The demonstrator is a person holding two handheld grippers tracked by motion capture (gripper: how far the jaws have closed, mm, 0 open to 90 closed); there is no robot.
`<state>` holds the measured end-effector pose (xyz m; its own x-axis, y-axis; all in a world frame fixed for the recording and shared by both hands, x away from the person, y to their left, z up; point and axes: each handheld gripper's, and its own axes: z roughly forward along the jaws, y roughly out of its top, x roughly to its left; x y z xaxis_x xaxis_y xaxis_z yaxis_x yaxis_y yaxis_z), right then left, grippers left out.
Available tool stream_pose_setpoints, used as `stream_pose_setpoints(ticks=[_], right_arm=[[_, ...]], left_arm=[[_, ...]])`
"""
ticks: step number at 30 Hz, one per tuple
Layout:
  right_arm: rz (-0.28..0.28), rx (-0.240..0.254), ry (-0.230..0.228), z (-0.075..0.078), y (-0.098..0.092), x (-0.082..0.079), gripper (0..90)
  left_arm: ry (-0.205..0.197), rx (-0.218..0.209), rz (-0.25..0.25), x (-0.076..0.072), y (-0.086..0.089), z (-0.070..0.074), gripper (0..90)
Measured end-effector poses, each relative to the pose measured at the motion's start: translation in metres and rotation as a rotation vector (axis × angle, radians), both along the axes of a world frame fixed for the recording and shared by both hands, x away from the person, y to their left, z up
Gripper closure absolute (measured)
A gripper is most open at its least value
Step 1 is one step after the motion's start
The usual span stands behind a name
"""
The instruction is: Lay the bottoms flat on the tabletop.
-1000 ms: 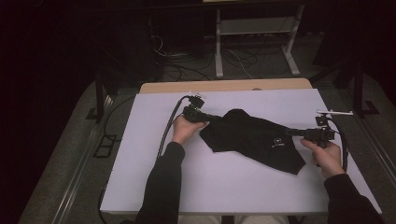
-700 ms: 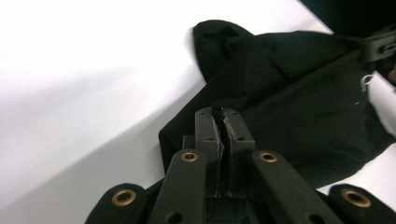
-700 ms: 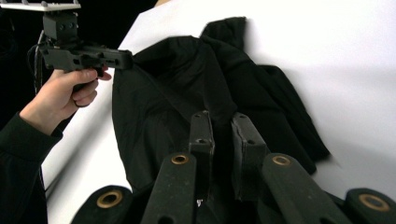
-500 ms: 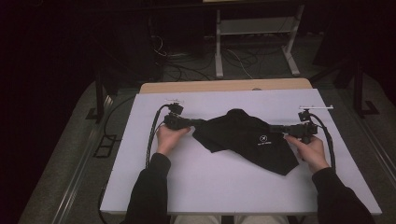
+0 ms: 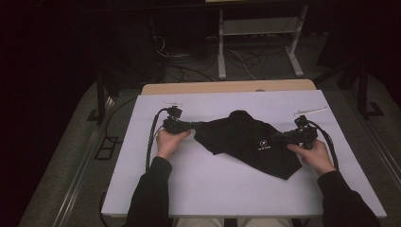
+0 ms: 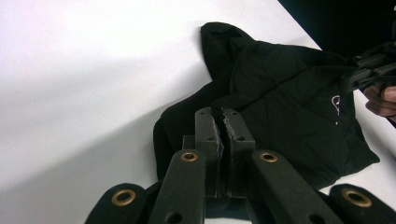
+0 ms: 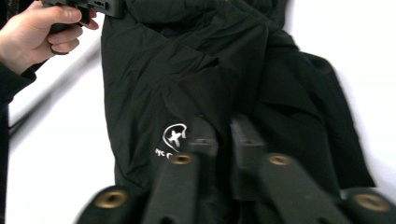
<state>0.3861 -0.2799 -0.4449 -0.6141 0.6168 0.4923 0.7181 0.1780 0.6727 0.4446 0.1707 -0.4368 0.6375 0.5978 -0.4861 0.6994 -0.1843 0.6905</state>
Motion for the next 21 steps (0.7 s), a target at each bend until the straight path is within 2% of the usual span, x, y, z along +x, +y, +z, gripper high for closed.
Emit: stream_pose_setpoints(ticks=[4, 8, 9, 11, 12, 14, 15, 16, 19, 21], right_arm=[[0.019, 0.075, 0.043, -0.001, 0.0, -0.004, 85.4], [0.037, 0.093, 0.068, 0.002, 0.006, -0.018, 85.6], [0.037, 0.093, 0.068, 0.002, 0.006, -0.018, 85.6], [0.04, 0.11, 0.069, 0.008, 0.01, -0.028, 85.7], [0.037, 0.129, 0.072, 0.011, 0.011, -0.032, 85.7], [0.032, 0.156, 0.075, 0.014, 0.013, -0.037, 85.8], [0.032, 0.156, 0.075, 0.014, 0.013, -0.037, 85.8], [0.033, 0.19, 0.096, 0.015, 0.014, -0.044, 85.8], [0.031, 0.217, 0.129, 0.015, 0.016, -0.053, 85.7], [0.037, 0.233, 0.141, 0.015, 0.017, -0.059, 85.8]], left_arm=[[0.005, -0.007, 0.011, -0.014, 0.006, 0.003, 85.6], [-0.009, -0.006, 0.005, -0.034, 0.011, 0.011, 85.6], [-0.009, -0.006, 0.005, -0.034, 0.011, 0.011, 85.6], [-0.026, 0.016, -0.011, -0.045, 0.013, 0.016, 85.6], [-0.035, 0.031, -0.026, -0.056, 0.016, 0.02, 85.6], [-0.04, 0.056, -0.044, -0.066, 0.018, 0.024, 85.6], [-0.04, 0.056, -0.044, -0.066, 0.018, 0.024, 85.6], [-0.038, 0.071, -0.062, -0.074, 0.022, 0.025, 85.6], [-0.033, 0.096, -0.085, -0.084, 0.028, 0.026, 85.6], [-0.03, 0.093, -0.095, -0.089, 0.033, 0.026, 85.6]])
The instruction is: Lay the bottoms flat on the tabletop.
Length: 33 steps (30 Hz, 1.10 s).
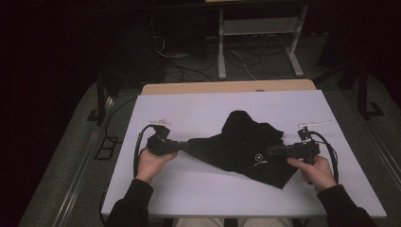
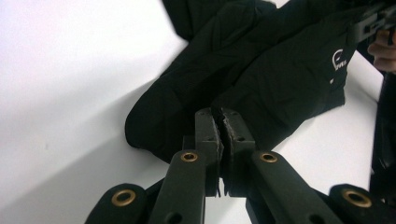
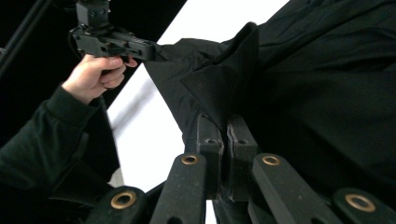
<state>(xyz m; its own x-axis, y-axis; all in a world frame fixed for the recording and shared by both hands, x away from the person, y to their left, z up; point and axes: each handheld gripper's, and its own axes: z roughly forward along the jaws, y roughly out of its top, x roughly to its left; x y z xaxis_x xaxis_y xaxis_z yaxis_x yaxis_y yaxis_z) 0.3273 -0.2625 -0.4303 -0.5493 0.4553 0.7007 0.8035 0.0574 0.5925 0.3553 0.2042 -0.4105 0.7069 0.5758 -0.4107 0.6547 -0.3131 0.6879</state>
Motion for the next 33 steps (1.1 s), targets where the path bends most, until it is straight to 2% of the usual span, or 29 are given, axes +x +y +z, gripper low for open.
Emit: stream_pose_setpoints(ticks=[4, 5, 6, 7, 16, 20, 26, 27, 30, 33], right_arm=[[0.013, 0.02, 0.026, 0.001, 0.003, -0.009, 85.8], [0.03, 0.033, 0.043, 0.0, 0.006, -0.016, 85.7], [0.037, 0.028, 0.047, 0.0, 0.007, -0.019, 85.7], [0.048, 0.026, 0.049, -0.001, 0.009, -0.022, 85.7], [0.145, 0.032, 0.1, -0.004, 0.022, -0.05, 85.8], [0.181, 0.039, 0.101, -0.001, 0.026, -0.061, 85.7], [0.229, 0.055, 0.083, 0.006, 0.032, -0.075, 85.7], [0.233, 0.06, 0.077, 0.008, 0.032, -0.076, 85.8], [0.24, 0.075, 0.071, 0.013, 0.032, -0.08, 85.8], [0.25, 0.088, 0.05, 0.021, 0.03, -0.085, 85.7]], left_arm=[[0.008, 0.013, -0.015, -0.009, 0.008, 0.0, 85.6], [0.016, 0.029, -0.03, -0.015, 0.012, 0.0, 85.6], [0.016, 0.029, -0.03, -0.015, 0.012, 0.0, 85.6], [0.022, 0.037, -0.045, -0.022, 0.016, -0.001, 85.6], [0.049, 0.077, -0.141, -0.054, 0.028, 0.001, 85.6], [0.061, 0.064, -0.164, -0.065, 0.036, 0.003, 85.6], [0.052, 0.03, -0.185, -0.074, 0.045, 0.009, 85.7], [0.054, 0.012, -0.201, -0.079, 0.046, 0.013, 85.7], [0.05, 0.009, -0.22, -0.083, 0.046, 0.018, 85.7], [0.03, -0.002, -0.247, -0.091, 0.046, 0.029, 85.7]])
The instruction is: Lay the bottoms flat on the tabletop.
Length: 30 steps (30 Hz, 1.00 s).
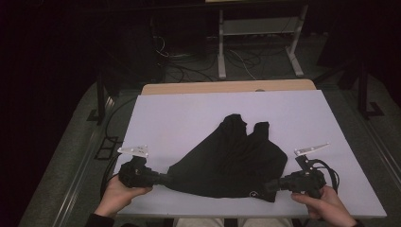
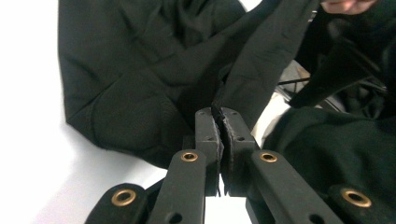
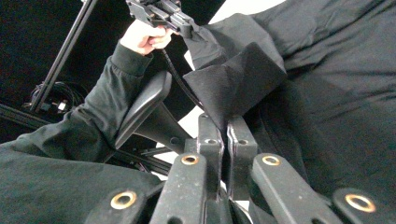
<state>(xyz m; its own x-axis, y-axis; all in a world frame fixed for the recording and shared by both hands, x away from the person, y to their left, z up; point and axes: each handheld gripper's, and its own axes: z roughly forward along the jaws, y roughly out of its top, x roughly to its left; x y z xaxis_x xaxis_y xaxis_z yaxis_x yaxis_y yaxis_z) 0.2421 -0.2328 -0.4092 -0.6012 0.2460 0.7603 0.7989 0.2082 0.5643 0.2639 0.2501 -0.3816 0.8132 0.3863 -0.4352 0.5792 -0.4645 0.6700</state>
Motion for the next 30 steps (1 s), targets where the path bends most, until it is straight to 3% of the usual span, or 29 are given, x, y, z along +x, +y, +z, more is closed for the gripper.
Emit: stream_pose_setpoints(ticks=[6, 9, 14, 23, 30], right_arm=[[0.004, 0.029, -0.034, 0.014, -0.004, -0.008, 85.8], [0.011, 0.042, -0.076, 0.028, -0.007, -0.019, 85.8], [0.017, 0.046, -0.115, 0.04, -0.009, -0.027, 85.8], [-0.053, 0.025, -0.134, 0.04, -0.02, 0.002, 85.8], [-0.143, 0.005, -0.203, 0.062, -0.027, 0.048, 86.0]], left_arm=[[-0.024, -0.01, -0.029, -0.014, -0.002, 0.014, 85.7], [-0.041, -0.021, -0.059, -0.025, -0.005, 0.024, 85.7], [-0.069, -0.017, -0.079, -0.029, -0.008, 0.034, 85.7], [-0.071, -0.012, -0.038, -0.001, -0.019, 0.049, 85.7], [-0.067, -0.035, 0.086, 0.049, -0.023, 0.076, 85.8]])
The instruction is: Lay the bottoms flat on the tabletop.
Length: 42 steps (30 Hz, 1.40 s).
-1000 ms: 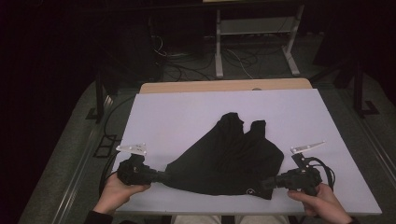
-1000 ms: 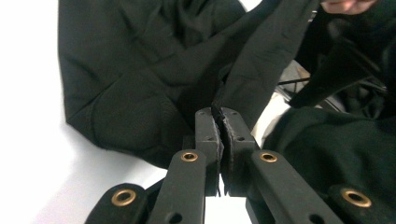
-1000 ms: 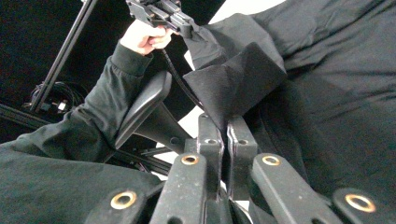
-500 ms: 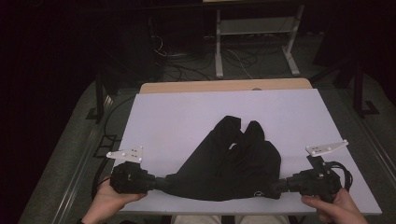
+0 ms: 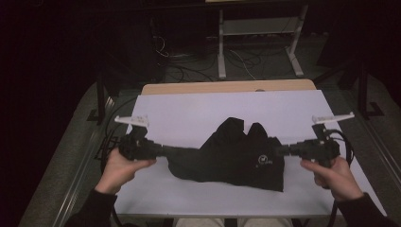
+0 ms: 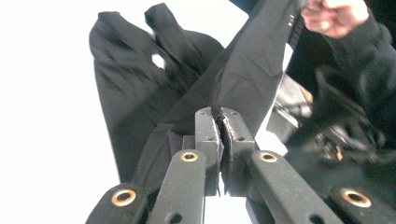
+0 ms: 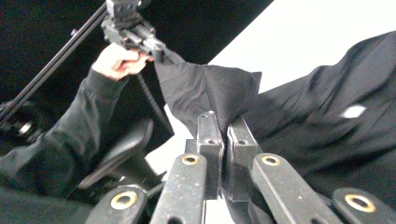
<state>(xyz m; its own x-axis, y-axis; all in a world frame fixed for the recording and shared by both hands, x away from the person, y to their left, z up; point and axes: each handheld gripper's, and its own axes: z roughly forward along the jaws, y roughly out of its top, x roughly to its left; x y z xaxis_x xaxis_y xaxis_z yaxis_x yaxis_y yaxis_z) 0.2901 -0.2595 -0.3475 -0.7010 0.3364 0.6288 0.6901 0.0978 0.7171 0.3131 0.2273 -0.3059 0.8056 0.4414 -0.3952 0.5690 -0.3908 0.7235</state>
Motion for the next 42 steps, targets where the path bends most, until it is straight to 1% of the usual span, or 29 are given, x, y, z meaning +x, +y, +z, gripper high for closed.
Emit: stream_pose_setpoints(ticks=[3, 6, 7, 8, 9, 10, 11, 12, 16, 18, 19, 22, 24, 25, 26, 27, 28, 29, 30, 32, 33, 34, 35, 36, 37, 38, 40, 41, 42], right_arm=[[-0.05, 0.001, -0.036, 0.013, -0.003, 0.026, 86.0], [-0.098, -0.027, -0.058, 0.02, -0.001, 0.054, 86.2], [-0.108, -0.04, -0.061, 0.021, 0.0, 0.063, 86.2], [-0.119, -0.059, -0.063, 0.022, 0.001, 0.072, 86.2], [-0.132, -0.078, -0.065, 0.023, 0.002, 0.081, 86.3], [-0.141, -0.086, -0.061, 0.023, 0.003, 0.089, 86.3], [-0.141, -0.086, -0.061, 0.023, 0.003, 0.089, 86.3], [-0.155, -0.098, -0.047, 0.024, 0.004, 0.107, 86.3], [-0.189, -0.121, -0.037, 0.03, 0.002, 0.14, 86.3], [-0.205, -0.097, -0.018, 0.035, 0.0, 0.161, 86.3], [-0.215, -0.092, -0.008, 0.037, 0.0, 0.172, 86.3], [-0.267, -0.122, -0.012, 0.042, 0.008, 0.206, 86.3], [-0.346, -0.18, -0.007, 0.04, 0.014, 0.228, 84.8], [-0.404, -0.243, 0.009, 0.036, 0.017, 0.238, 78.2], [-0.486, -0.311, 0.032, 0.031, 0.019, 0.245, 67.1], [-0.574, -0.344, 0.067, 0.023, 0.018, 0.248, 58.7], [-0.619, -0.328, 0.104, 0.013, 0.017, 0.249, 55.4], [-0.623, -0.301, 0.114, 0.001, 0.016, 0.247, 54.4], [-0.607, -0.315, 0.112, -0.01, 0.016, 0.244, 52.4], [-0.561, -0.385, 0.105, -0.032, 0.016, 0.236, 48.6], [-0.561, -0.385, 0.105, -0.032, 0.016, 0.236, 48.6], [-0.533, -0.415, 0.105, -0.056, 0.01, 0.222, 46.1], [-0.533, -0.415, 0.105, -0.056, 0.01, 0.222, 46.1], [-0.508, -0.417, 0.096, -0.07, 0.005, 0.209, 43.1], [-0.504, -0.42, 0.093, -0.074, 0.003, 0.204, 41.1], [-0.504, -0.42, 0.093, -0.074, 0.003, 0.204, 41.1], [-0.467, -0.366, 0.079, -0.084, -0.005, 0.183, 35.1], [-0.467, -0.366, 0.079, -0.084, -0.005, 0.183, 35.1], [-0.433, -0.357, 0.064, -0.089, -0.007, 0.172, 29.5]], left_arm=[[0.007, -0.016, 0.07, 0.026, -0.003, 0.009, 85.8], [0.009, -0.021, 0.134, 0.053, -0.006, 0.013, 85.9], [0.009, -0.021, 0.134, 0.053, -0.006, 0.013, 85.9], [0.015, -0.018, 0.175, 0.072, -0.008, 0.014, 85.9], [0.02, -0.018, 0.195, 0.081, -0.009, 0.014, 85.9], [0.023, -0.015, 0.212, 0.089, -0.009, 0.014, 85.9], [0.023, -0.015, 0.212, 0.089, -0.009, 0.014, 85.9], [0.03, -0.001, 0.242, 0.106, -0.011, 0.015, 85.9], [0.087, 0.011, 0.308, 0.143, -0.011, 0.02, 86.0], [0.127, 0.014, 0.345, 0.163, -0.012, 0.023, 86.0], [0.148, 0.005, 0.37, 0.173, -0.012, 0.024, 86.0], [0.156, -0.024, 0.465, 0.203, -0.013, 0.03, 85.8], [0.144, -0.087, 0.557, 0.218, -0.016, 0.032, 82.8], [0.128, -0.141, 0.587, 0.221, -0.018, 0.03, 74.1], [0.092, -0.182, 0.604, 0.221, -0.022, 0.025, 61.6], [0.054, -0.164, 0.603, 0.219, -0.027, 0.018, 53.0], [0.019, -0.13, 0.603, 0.215, -0.031, 0.007, 47.8], [-0.001, -0.126, 0.587, 0.211, -0.033, -0.005, 42.5], [-0.002, -0.146, 0.556, 0.205, -0.032, -0.02, 40.7], [0.048, -0.17, 0.521, 0.194, -0.028, -0.052, 35.4], [0.048, -0.17, 0.521, 0.194, -0.028, -0.052, 33.0], [0.085, -0.139, 0.522, 0.185, -0.021, -0.08, 31.6], [0.085, -0.139, 0.522, 0.185, -0.021, -0.08, 30.8], [0.126, -0.133, 0.534, 0.175, -0.013, -0.103, 29.8], [0.126, -0.133, 0.534, 0.175, -0.013, -0.103, 29.1], [0.144, -0.136, 0.543, 0.169, -0.008, -0.114, 29.1], [0.138, -0.154, 0.561, 0.155, 0.001, -0.127, 28.7], [0.138, -0.154, 0.561, 0.155, 0.001, -0.127, 28.1], [0.134, -0.163, 0.554, 0.149, 0.006, -0.131, 27.2]])
